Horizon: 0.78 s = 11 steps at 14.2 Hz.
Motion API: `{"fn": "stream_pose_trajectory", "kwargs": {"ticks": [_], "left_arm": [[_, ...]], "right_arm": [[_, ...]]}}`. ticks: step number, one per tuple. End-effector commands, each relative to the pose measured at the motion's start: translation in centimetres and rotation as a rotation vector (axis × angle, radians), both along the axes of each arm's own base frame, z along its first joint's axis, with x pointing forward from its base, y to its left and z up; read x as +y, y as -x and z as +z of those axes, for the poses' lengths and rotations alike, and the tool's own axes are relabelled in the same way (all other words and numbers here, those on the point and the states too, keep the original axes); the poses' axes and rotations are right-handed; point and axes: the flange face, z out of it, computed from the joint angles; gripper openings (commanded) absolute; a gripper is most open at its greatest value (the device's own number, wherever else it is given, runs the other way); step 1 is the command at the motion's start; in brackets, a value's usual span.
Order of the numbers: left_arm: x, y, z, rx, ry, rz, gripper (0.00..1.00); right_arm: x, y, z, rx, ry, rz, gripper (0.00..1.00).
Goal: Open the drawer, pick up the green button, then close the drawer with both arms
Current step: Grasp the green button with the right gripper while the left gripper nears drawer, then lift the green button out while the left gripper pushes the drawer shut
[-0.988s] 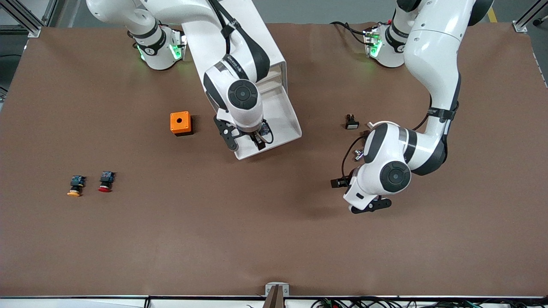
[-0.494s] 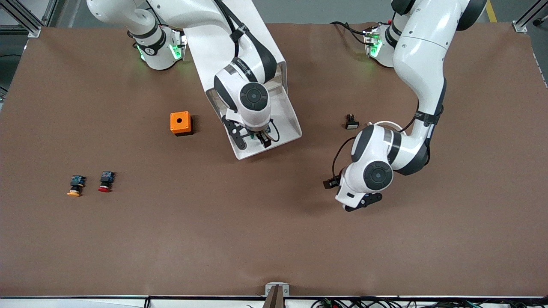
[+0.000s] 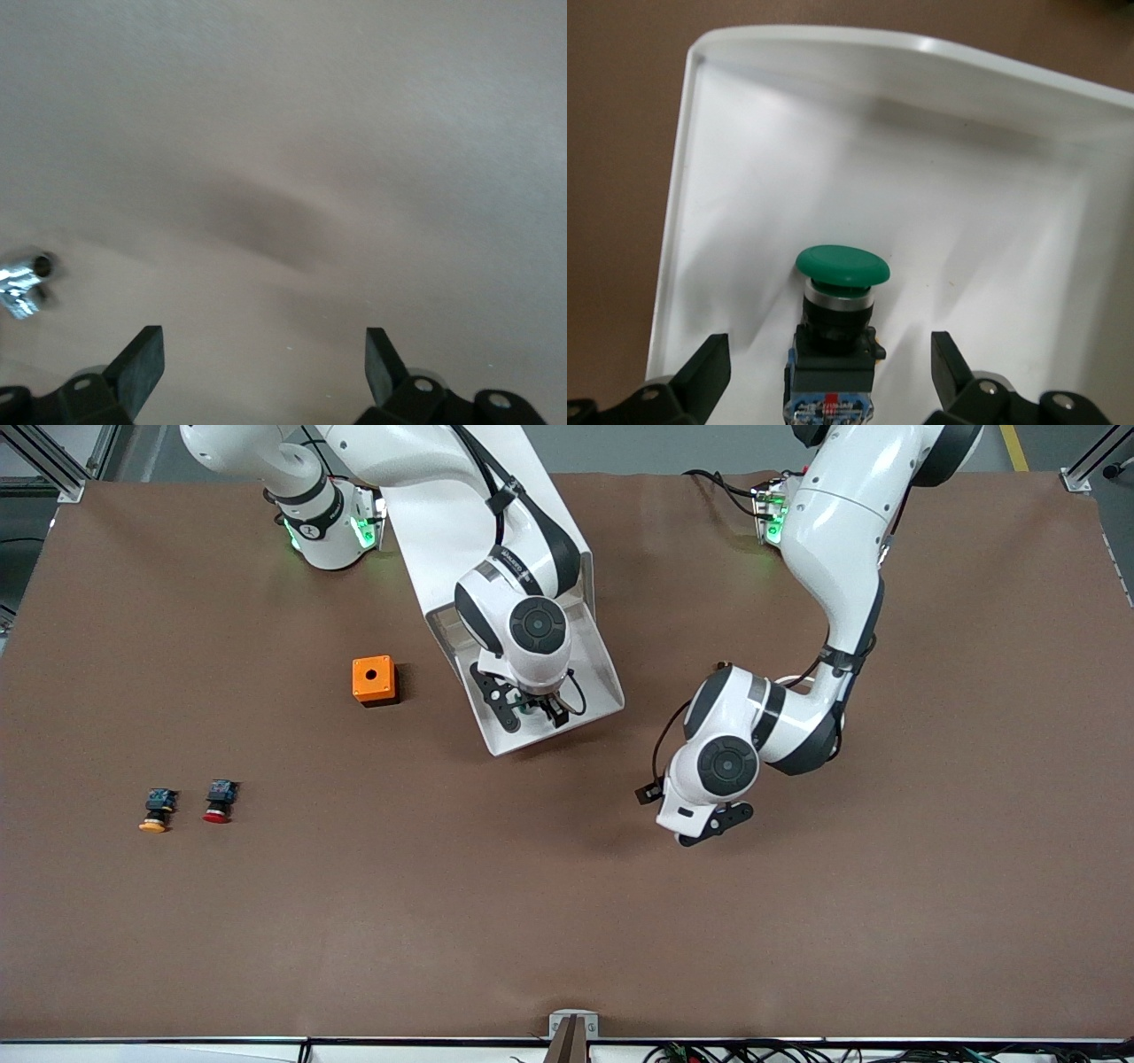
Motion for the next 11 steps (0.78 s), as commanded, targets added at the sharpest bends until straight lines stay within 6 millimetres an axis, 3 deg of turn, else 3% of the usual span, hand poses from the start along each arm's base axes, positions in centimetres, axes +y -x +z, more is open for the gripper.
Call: {"fn": "stream_pose_trajectory", "kwargs": {"ticks": [1, 2, 4, 9, 11], "left_arm": [[-1.3, 1.6, -0.9, -0.028, 0.000, -0.007, 1.00], [-1.9, 2.0, -0.9, -0.028, 0.002, -0.012, 1.00], [-3.1, 2.7, -0.9, -0.022, 0.009, -0.002, 1.00], [-5.9, 4.5, -0.8, -0.029, 0.007, 0.019, 1.00], [-6.2, 4.6, -0.7, -0.035, 0.012, 0.008, 1.00]], "right_arm": [[0.6, 0.2, 0.1, -0.002, -0.007, -0.013, 0.58], [0.6, 0.2, 0.1, -0.002, -0.007, -0.013, 0.40], [0.6, 0.2, 0.2, -0.003, -0.006, -0.012, 0.19], [0.9, -1.3, 3.1, -0.021, -0.034, -0.019, 0.13], [-0.4, -3.0, 6.5, 0.028, -0.004, -0.025, 0.13]]}}
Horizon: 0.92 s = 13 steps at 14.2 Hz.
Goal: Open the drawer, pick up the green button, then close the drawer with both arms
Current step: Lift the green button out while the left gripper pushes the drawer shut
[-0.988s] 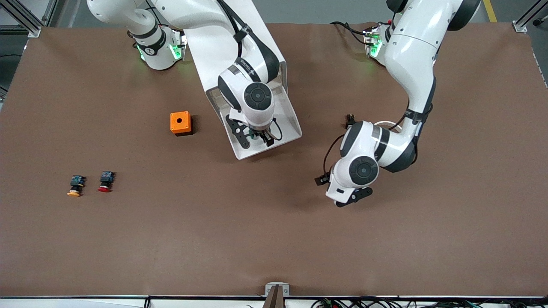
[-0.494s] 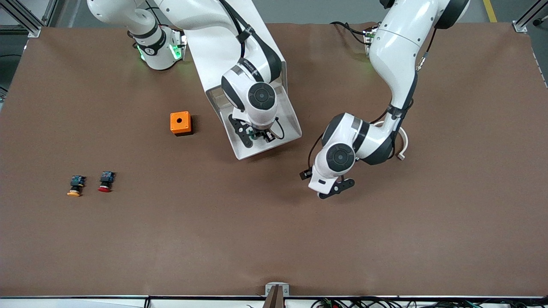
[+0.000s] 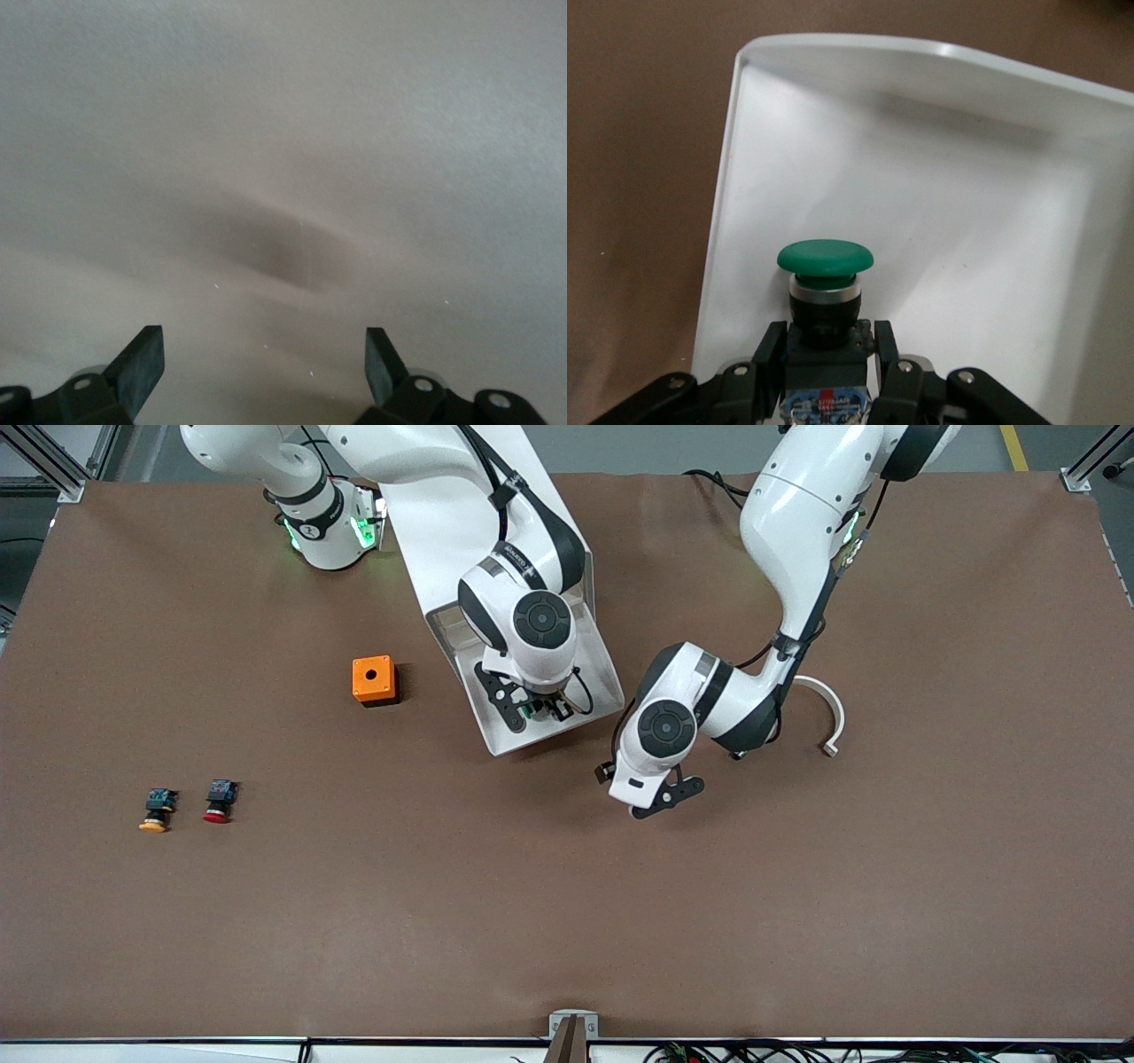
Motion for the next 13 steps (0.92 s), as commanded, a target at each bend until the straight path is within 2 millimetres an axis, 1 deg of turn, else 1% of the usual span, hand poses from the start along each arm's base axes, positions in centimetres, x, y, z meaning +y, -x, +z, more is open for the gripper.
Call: {"fn": "stream_pose_trajectory", "kwargs": {"ticks": [1, 2, 3, 4, 5, 7, 8, 9, 11, 13], "left_arm": [[-1.1, 0.9, 0.6, -0.007, 0.015, -0.008, 1.00], [-1.5, 1.2, 0.6, -0.006, 0.019, -0.016, 1.00], [-1.9, 1.4, 0.8, -0.009, 0.024, -0.017, 1.00], [-2.6, 1.9, 0.9, -0.007, 0.037, -0.025, 1.00], [-3.0, 2.2, 0.9, -0.007, 0.043, -0.029, 1.00], [-4.2, 3.0, 0.9, -0.010, 0.055, -0.041, 1.00], [-4.4, 3.3, 0.7, -0.007, 0.054, -0.041, 1.00], [-4.5, 3.4, 0.7, -0.006, 0.053, -0.036, 1.00], [-6.0, 4.8, 0.7, 0.001, 0.058, -0.061, 1.00], [-7.2, 5.9, 0.7, 0.002, 0.061, -0.083, 1.00]], "right_arm": [[-2.2, -2.9, 5.7, 0.072, 0.021, -0.031, 0.13], [-3.9, -4.3, 8.0, 0.102, 0.028, -0.024, 0.13], [-5.8, -5.1, 10.5, 0.128, 0.017, 0.014, 0.13], [-8.1, -5.9, 12.6, 0.147, -0.001, 0.068, 0.13], [-11.0, -6.7, 15.1, 0.163, -0.033, 0.139, 0.13], [-17.2, -8.4, 18.0, 0.205, -0.089, 0.296, 0.12], [-21.3, -9.8, 19.0, 0.212, -0.132, 0.364, 0.10], [-24.8, -11.0, 19.6, 0.215, -0.169, 0.414, 0.10], [-31.9, -12.7, 19.6, 0.219, -0.205, 0.538, 0.10], [-36.3, -13.7, 18.4, 0.228, -0.202, 0.624, 0.10]]}}
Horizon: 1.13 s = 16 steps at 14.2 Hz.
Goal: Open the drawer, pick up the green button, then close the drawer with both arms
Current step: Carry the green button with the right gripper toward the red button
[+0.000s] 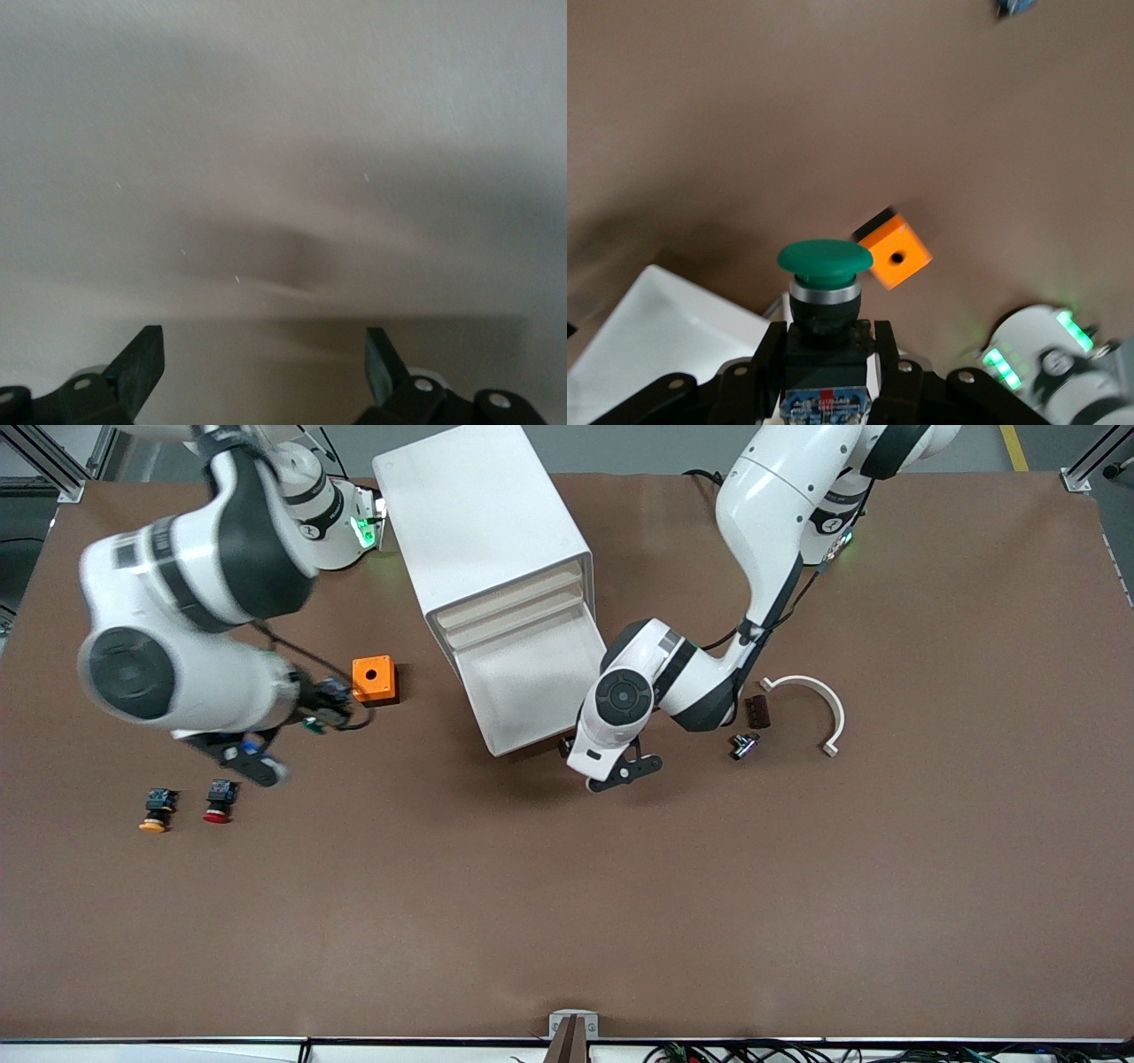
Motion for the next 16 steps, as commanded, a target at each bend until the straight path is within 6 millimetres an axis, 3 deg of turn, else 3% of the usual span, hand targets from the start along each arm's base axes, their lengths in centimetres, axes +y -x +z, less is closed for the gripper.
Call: {"fn": "stream_pose_trajectory", "kwargs": {"ticks": [1, 4, 9, 10, 13, 16], "left_arm": [[-1.6, 1.8, 0.3, -0.002, 0.008, -0.011, 1.00], [-3.4, 4.0, 0.2, 0.044, 0.035, -0.002, 1.00], [-6.4, 7.9, 0.4, 0.092, 0.041, 0.024, 1.00], [-6.9, 8.5, 0.5, 0.098, 0.043, 0.035, 1.00], [-9.6, 11.9, 0.8, 0.100, 0.036, 0.055, 1.00], [-10.6, 13.2, 1.0, 0.099, 0.033, 0.077, 1.00]], "right_arm": [[-4.3, -0.3, -1.6, 0.002, -0.024, 0.118, 0.10], [-9.2, -1.5, -5.2, -0.049, -0.050, 0.211, 0.10], [-14.3, -2.6, -10.8, -0.163, -0.060, 0.302, 0.10], [-15.2, -2.6, -12.7, -0.178, -0.066, 0.328, 0.10], [-16.6, -2.5, -16.6, -0.221, -0.061, 0.355, 0.10], [-16.8, -2.6, -20.1, -0.206, -0.062, 0.376, 0.10]]}}
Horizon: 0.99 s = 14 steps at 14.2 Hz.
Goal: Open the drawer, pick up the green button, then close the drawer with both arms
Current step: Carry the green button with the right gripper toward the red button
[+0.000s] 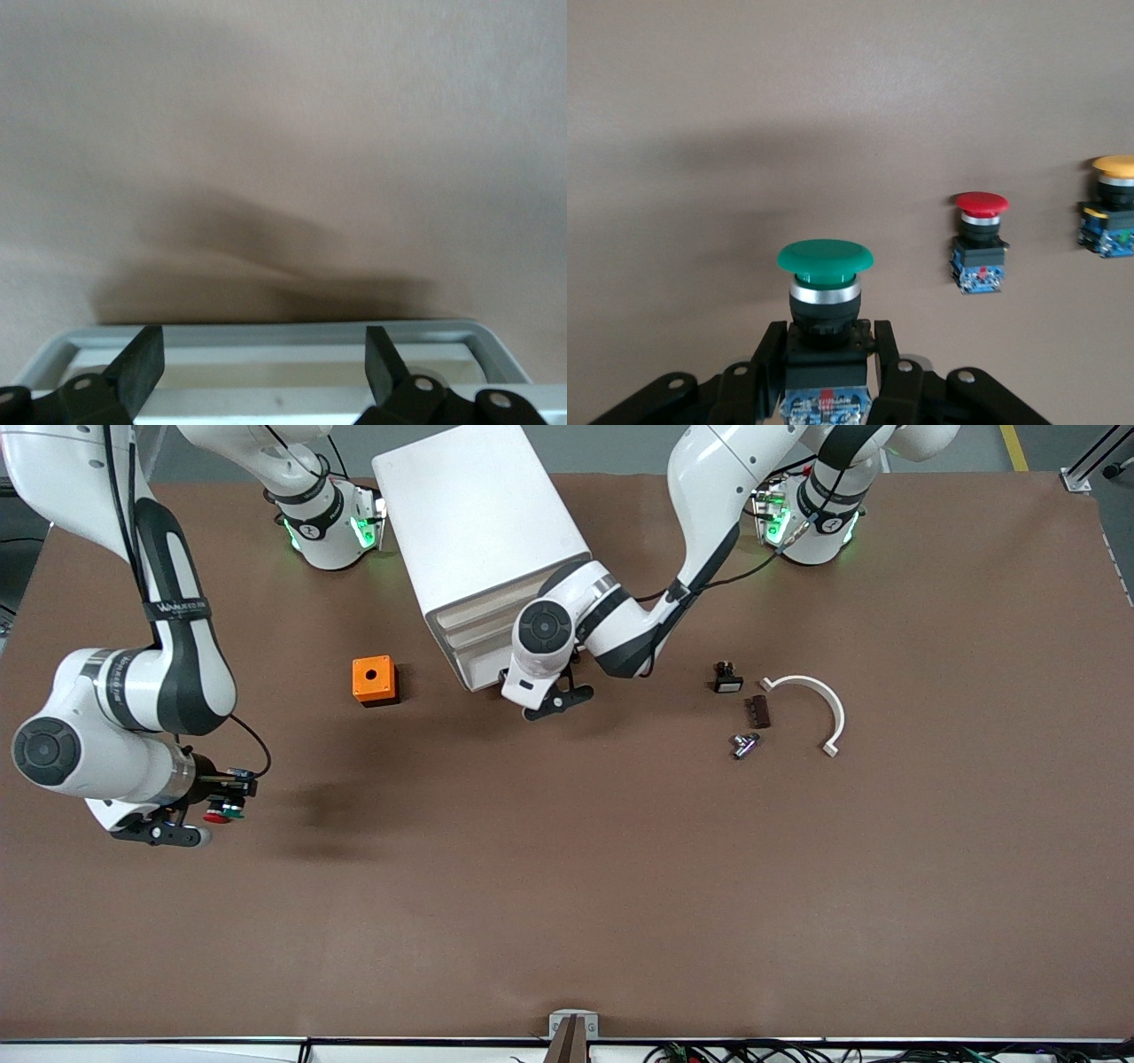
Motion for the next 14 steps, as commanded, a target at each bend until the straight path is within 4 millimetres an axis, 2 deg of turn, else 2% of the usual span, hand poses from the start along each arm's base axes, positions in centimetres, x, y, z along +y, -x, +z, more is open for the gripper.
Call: {"fn": "stream_pose_trajectory", "kwargs": {"ticks": [1, 6, 10, 12, 14], "left_arm": [[-1.1, 2.0, 0.6, 0.000, 0.003, 0.024, 1.00], [-2.8, 4.9, 0.0, -0.021, 0.019, 0.040, 1.00], [-3.0, 5.4, -0.2, -0.034, 0.031, 0.055, 1.00], [-2.4, 4.1, 0.2, -0.039, 0.037, 0.053, 1.00], [-0.6, 0.7, 1.3, -0.063, 0.053, 0.070, 1.00]], "right_arm": [[0.0, 0.1, -2.3, -0.001, 0.006, 0.028, 0.10], [-0.2, 0.3, -7.2, 0.001, 0.009, 0.072, 0.12], [-0.7, 0.9, -9.5, 0.019, 0.010, 0.066, 0.12], [-0.8, 1.1, -10.3, 0.028, 0.011, 0.066, 0.12], [-0.7, 0.9, -11.3, 0.015, 0.015, 0.070, 0.12]]}}
